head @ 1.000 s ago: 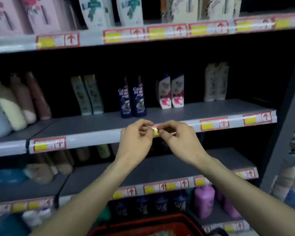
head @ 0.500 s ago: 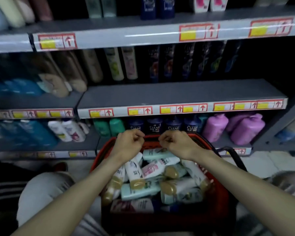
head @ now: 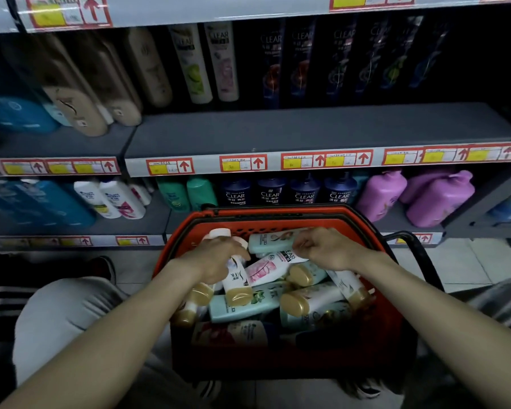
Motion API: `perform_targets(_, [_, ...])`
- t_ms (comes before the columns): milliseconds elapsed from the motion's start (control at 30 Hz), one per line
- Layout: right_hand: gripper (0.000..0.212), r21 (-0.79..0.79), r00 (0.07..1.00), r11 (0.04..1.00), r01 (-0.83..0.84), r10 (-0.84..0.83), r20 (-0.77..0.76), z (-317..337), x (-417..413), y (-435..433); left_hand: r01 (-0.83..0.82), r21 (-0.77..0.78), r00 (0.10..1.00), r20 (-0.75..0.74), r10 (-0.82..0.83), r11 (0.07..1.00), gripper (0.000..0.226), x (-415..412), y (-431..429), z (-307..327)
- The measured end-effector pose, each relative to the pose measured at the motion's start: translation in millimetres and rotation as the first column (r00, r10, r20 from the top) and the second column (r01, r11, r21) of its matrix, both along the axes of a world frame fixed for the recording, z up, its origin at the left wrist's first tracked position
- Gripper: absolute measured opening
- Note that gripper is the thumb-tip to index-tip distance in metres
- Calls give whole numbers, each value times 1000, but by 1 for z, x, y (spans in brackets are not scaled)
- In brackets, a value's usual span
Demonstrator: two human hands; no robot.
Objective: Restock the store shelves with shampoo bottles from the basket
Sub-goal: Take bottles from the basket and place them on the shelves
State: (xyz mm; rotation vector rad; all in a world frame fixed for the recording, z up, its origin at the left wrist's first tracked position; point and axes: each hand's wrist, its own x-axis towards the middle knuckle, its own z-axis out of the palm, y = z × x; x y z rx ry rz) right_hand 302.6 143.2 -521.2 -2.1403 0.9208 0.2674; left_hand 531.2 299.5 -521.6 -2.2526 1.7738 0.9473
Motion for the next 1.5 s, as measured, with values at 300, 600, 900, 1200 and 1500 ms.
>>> perform_targets(300, [36, -184, 951, 981, 59, -111, -288, -1, -19, -26, 109, 59, 975, 187, -118, 992, 91, 6, 9, -4])
perform_targets(600, [39, -61, 800, 997, -54, 7, -600, -14, -30, -2, 268, -90, 921, 316, -228, 959, 53, -13, 4, -13])
perform_targets(900, [42, -366, 901, 927, 78, -223, -372, 51, -29, -18, -177, -438, 980, 7, 200, 882, 62, -14, -17, 0])
perform_targets(1200, [33, 99, 865, 918, 383, -395, 309, 71, -32, -30, -794, -57, 400, -798, 450, 605, 68, -34, -29, 7])
perform_targets(1500, [53, 711, 474, 692, 121, -670, 572, 45, -1, -5, -806, 286, -32, -896, 443, 519, 26, -24, -32, 31])
